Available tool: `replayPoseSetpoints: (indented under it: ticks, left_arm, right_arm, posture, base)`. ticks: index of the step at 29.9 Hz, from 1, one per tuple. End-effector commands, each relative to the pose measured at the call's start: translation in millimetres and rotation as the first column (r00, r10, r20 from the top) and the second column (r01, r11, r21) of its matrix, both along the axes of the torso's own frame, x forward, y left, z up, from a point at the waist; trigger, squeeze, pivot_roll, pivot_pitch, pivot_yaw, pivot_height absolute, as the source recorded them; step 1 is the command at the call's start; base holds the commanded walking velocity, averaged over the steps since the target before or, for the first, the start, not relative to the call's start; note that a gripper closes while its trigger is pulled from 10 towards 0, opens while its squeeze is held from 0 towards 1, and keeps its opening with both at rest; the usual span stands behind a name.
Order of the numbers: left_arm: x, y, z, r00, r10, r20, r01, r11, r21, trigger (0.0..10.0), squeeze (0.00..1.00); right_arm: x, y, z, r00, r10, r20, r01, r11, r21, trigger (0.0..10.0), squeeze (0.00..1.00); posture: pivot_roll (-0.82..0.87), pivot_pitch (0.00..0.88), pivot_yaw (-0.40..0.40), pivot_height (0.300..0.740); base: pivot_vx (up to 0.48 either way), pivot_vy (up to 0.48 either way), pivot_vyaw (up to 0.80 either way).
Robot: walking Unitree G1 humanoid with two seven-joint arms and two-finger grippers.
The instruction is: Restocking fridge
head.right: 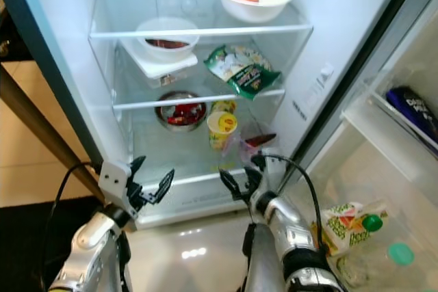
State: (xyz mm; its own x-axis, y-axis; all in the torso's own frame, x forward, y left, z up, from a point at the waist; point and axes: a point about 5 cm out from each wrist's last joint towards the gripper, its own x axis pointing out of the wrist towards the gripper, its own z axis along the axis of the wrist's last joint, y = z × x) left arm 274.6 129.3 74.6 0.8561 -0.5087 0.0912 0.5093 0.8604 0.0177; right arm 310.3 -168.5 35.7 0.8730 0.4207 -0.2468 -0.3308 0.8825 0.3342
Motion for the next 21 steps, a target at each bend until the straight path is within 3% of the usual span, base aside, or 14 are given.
replayPoseSetpoints:
  ticks: [1, 14, 21]
  left_arm:
    - [-4.5, -1.6, -8.0, 0.999, -0.023, -0.045, 0.023, 1.000, -0.011, 10.0, 0.00]
    - [-16.8, -10.0, -12.8, 0.976, -0.187, -0.109, 0.186, 0.982, -0.021, 10.0, 0.00]
    - [-23.5, -6.2, -13.6, 0.963, -0.232, -0.140, 0.229, 0.973, -0.037, 10.0, 0.00]
  right_arm:
    - [-1.0, -4.4, -0.8, 1.000, -0.014, 0.006, 0.014, 1.000, -0.013, 10.0, 0.00]
    - [4.9, -1.3, 3.8, 0.999, -0.005, 0.038, 0.006, 1.000, -0.001, 10.0, 0.00]
    - [4.1, 0.5, 1.7, 0.999, 0.007, 0.033, -0.007, 1.000, -0.001, 10.0, 0.00]
  posture:
    - [0.07, 0.067, -0.060, 0.419]
    - [0.09, 0.058, -0.063, 0.477]
    - [0.09, 0.055, -0.066, 0.502]
  base:
    - [0.000, 0.000, 0.00]
    - [0.000, 0.000, 0.00]
    - [0.000, 0.000, 0.00]
